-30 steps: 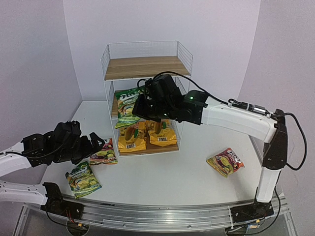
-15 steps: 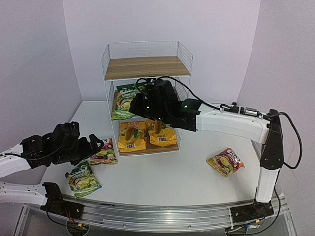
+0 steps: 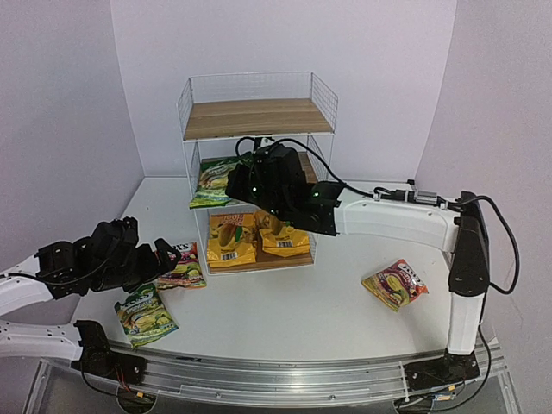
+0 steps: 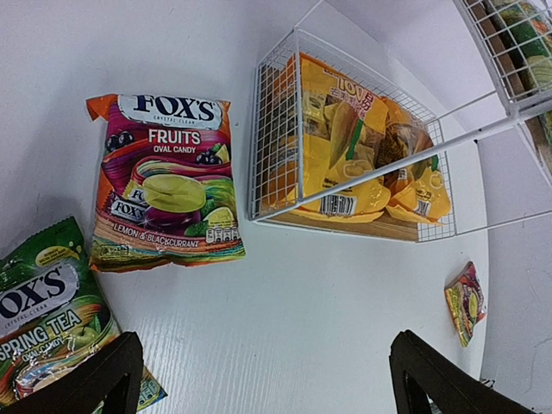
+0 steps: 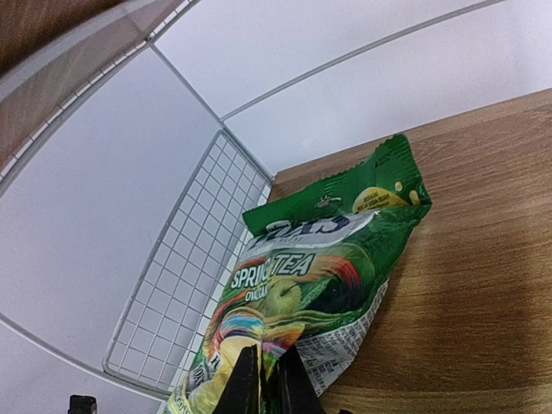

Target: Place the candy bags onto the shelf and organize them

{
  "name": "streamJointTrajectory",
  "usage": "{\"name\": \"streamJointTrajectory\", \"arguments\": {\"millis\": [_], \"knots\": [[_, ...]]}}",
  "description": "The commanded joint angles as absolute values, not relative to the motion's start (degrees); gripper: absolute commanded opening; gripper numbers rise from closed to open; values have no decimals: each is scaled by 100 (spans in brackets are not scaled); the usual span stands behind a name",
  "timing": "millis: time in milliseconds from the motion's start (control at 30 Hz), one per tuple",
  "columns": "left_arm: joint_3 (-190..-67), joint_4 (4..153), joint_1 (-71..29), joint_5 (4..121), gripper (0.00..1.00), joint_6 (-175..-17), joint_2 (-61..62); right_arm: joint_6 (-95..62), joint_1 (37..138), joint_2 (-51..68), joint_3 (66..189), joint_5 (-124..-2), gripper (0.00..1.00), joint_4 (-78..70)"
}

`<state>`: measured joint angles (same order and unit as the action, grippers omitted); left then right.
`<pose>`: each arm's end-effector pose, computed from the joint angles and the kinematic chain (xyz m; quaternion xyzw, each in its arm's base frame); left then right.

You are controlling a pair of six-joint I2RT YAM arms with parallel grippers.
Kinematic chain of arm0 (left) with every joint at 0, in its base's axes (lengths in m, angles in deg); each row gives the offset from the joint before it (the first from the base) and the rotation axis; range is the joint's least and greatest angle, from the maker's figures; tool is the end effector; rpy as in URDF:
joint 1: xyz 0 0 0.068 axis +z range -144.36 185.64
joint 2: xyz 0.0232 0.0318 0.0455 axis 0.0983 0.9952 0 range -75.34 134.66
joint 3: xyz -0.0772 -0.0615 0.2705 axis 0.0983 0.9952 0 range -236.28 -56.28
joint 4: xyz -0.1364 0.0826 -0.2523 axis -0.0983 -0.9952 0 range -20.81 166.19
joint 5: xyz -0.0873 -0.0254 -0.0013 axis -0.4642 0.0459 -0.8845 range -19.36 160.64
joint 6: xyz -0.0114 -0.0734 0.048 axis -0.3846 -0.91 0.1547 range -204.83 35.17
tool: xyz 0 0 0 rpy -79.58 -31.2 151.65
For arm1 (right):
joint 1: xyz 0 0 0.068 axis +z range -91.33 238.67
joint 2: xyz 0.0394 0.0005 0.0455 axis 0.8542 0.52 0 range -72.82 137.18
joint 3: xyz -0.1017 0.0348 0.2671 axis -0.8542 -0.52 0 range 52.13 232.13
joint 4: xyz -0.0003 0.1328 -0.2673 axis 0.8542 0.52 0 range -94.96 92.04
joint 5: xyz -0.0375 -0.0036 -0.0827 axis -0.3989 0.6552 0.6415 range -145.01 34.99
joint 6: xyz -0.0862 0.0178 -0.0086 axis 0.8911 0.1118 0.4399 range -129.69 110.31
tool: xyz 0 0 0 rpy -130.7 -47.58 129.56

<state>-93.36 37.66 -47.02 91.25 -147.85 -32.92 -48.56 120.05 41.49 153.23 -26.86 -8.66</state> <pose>0.1485 -0.1489 0.2331 -0.1516 0.8952 -0.2387 0.3445 0.3040 0.4798 0.3381 0.0095 0.7568 0.3619 0.5442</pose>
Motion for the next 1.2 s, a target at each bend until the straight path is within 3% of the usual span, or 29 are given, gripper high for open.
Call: {"name": "streamJointTrajectory", "arguments": {"millis": [0,433,833,1000,1167], "knots": [[-9298,3829,-4674,9083,99,-14825,-3402,-4455,11993,4340,15249,-2507,7,-1359],[-9196,4034,-4674,8877,100,-14779,-3323,-4278,11993,4563,15300,-2290,12,-1635],[-9181,4112,-4674,8816,100,-14698,-3393,-4586,12012,3940,14773,-2469,50,-1625],[-9217,4186,-4674,8761,100,-14625,-3260,-4597,12027,3678,14600,-2594,77,-1583],[-9230,4245,-4674,8751,99,-14592,-3195,-4608,12043,3428,14506,-2858,81,-1359]]}}
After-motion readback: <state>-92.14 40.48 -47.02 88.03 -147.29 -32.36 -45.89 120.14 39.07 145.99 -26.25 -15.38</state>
